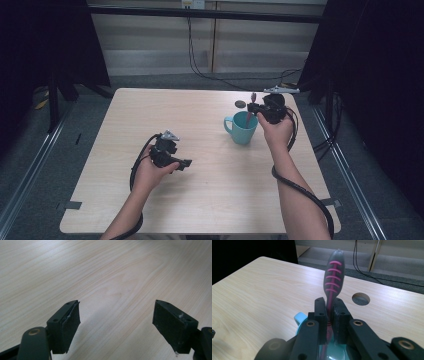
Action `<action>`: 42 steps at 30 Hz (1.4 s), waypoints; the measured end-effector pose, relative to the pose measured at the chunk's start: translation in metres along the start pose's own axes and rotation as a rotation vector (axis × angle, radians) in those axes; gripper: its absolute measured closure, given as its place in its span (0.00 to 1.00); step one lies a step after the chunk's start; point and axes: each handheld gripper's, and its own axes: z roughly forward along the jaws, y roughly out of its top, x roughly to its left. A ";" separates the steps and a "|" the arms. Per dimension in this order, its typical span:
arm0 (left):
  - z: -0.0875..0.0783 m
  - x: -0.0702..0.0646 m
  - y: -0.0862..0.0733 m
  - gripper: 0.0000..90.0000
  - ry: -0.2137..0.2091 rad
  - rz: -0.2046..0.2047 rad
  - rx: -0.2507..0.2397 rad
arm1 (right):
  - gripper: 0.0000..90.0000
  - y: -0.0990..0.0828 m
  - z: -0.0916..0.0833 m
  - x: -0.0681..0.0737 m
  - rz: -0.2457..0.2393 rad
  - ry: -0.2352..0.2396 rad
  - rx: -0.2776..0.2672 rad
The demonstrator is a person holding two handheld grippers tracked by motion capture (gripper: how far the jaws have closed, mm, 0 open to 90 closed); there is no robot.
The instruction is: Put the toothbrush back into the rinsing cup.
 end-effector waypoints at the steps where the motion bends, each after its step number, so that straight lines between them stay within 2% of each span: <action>1: 0.000 0.000 0.000 0.24 0.001 0.000 -0.001 | 0.93 0.000 0.000 0.000 0.001 0.001 0.001; 19: 0.004 0.001 -0.004 0.25 -0.001 -0.003 0.004 | 0.93 -0.008 0.008 -0.002 -0.006 -0.005 0.032; 32: 0.004 0.002 -0.006 0.25 -0.001 -0.013 0.000 | 0.93 -0.014 0.012 -0.006 0.007 -0.018 0.041; 42: 0.005 0.002 -0.007 0.25 -0.004 -0.007 0.001 | 0.92 -0.019 0.015 -0.010 0.024 -0.017 0.045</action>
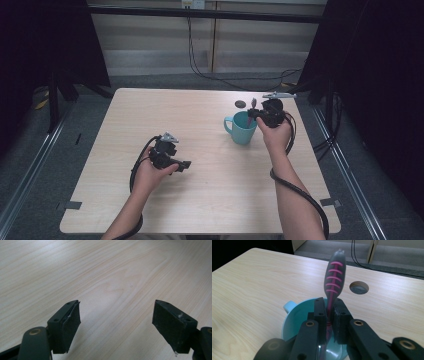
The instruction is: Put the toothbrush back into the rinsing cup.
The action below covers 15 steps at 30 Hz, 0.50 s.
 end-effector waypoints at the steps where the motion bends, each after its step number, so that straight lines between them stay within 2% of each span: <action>1: 0.000 0.000 0.000 0.25 -0.003 -0.003 -0.003 | 0.92 0.000 0.000 0.000 -0.001 0.000 -0.001; 15: 0.002 0.000 -0.002 0.25 -0.001 -0.002 -0.002 | 0.86 -0.003 0.004 0.000 -0.013 -0.010 0.000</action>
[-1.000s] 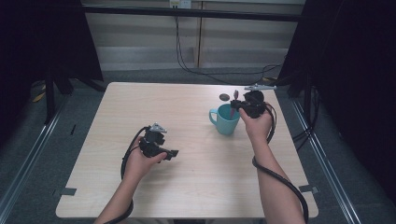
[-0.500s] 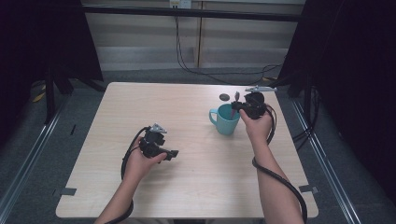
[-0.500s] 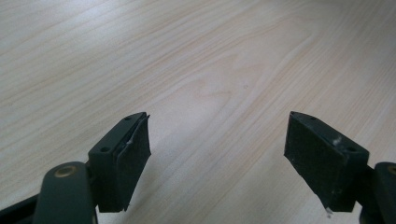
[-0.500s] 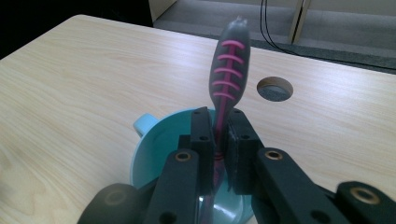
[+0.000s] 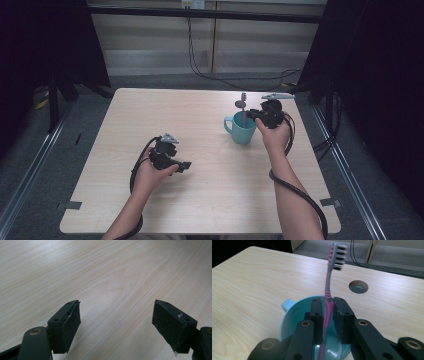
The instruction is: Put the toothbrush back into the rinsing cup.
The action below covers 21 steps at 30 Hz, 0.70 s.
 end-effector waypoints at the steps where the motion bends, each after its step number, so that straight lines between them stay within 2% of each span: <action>1: 0.000 0.000 0.000 0.25 0.002 0.000 0.001 | 0.85 0.000 0.000 0.000 0.001 0.000 0.001; 8: -0.001 0.000 0.000 0.25 0.003 0.004 0.002 | 0.78 0.002 -0.002 0.000 0.003 -0.003 -0.003; 12: -0.002 0.000 0.000 0.25 0.005 0.002 0.006 | 0.69 0.003 -0.004 0.001 0.001 -0.009 0.001; 15: -0.003 0.001 0.000 0.25 0.005 0.007 -0.003 | 0.59 0.003 -0.006 0.001 0.005 -0.009 -0.004; 21: -0.005 0.001 0.002 0.25 0.012 0.011 -0.002 | 0.47 0.002 -0.009 0.001 -0.005 0.005 0.007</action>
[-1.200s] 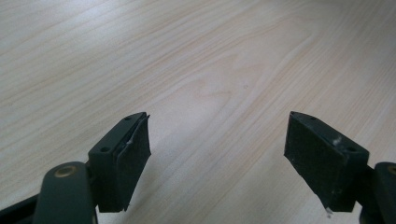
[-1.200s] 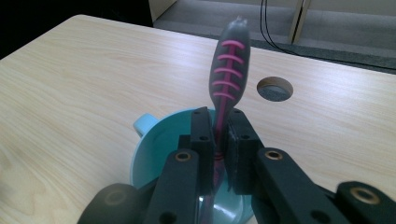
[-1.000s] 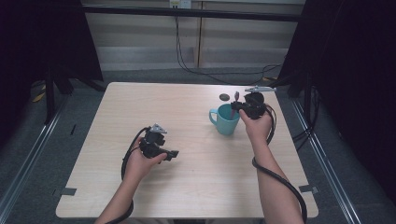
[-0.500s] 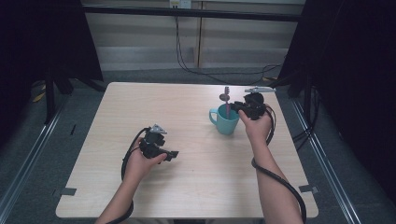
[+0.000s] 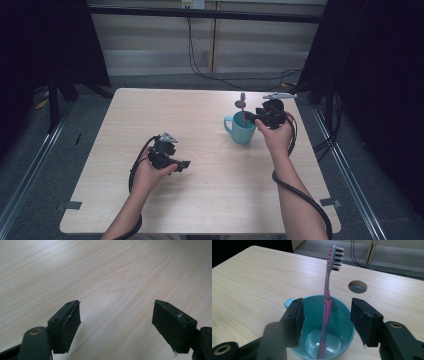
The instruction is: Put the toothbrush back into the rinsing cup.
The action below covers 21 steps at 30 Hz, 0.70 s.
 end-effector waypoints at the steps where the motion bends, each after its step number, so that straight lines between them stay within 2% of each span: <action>1: 0.000 0.000 0.000 0.25 0.001 -0.001 -0.004 | 0.46 0.000 0.000 0.000 -0.007 -0.004 0.002; 10: -0.002 0.000 -0.002 0.25 0.004 -0.005 -0.002 | 0.36 -0.001 -0.005 0.001 -0.013 0.010 -0.006; 21: -0.002 -0.001 -0.001 0.24 0.005 0.001 0.000 | 0.30 -0.005 -0.016 0.007 -0.053 0.053 0.018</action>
